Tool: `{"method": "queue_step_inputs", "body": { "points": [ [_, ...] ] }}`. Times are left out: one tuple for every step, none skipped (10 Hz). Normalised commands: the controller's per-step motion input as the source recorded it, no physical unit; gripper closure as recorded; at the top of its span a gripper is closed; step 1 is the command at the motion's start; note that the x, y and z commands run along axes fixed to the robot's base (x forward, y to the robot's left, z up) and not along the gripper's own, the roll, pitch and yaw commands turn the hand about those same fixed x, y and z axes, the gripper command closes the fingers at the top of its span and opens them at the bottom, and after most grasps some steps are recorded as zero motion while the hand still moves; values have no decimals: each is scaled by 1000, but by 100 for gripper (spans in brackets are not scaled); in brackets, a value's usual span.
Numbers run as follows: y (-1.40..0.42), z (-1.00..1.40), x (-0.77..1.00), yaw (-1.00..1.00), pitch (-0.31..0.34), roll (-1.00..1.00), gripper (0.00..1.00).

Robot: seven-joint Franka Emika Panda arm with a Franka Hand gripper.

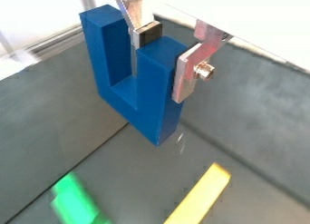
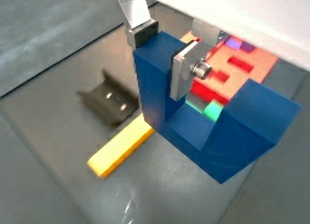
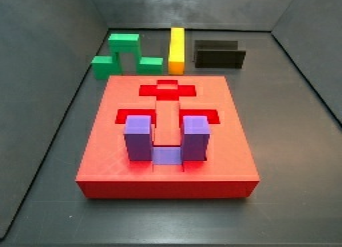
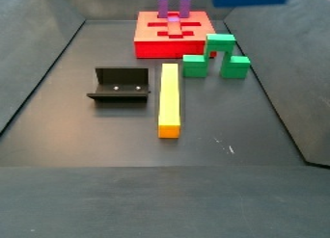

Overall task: Pick up the blue object. Move up. Move to above the board. Insert the blue object.
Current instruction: Move to above the board, then insert the blue object.

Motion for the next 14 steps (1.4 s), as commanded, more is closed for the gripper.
{"method": "queue_step_inputs", "body": {
  "points": [
    [-1400,139,190,44,20,-13,100],
    [-1400,141,190,41,22,3,100],
    [-1400,147,197,20,36,-13,100],
    [-1400,152,205,13,56,-3,100],
    [-1400,154,220,10,84,1,100],
    [-1400,157,241,4,111,-13,100],
    [-1400,165,272,7,144,8,100],
    [-1400,178,304,6,162,4,100],
    [-942,131,243,6,170,16,100],
    [-559,86,179,5,159,17,100],
    [-268,53,100,6,111,18,100],
    [0,0,-17,0,0,0,100],
    [0,-194,66,0,-56,20,100],
    [123,-351,697,46,-173,53,100]
  ]
}}
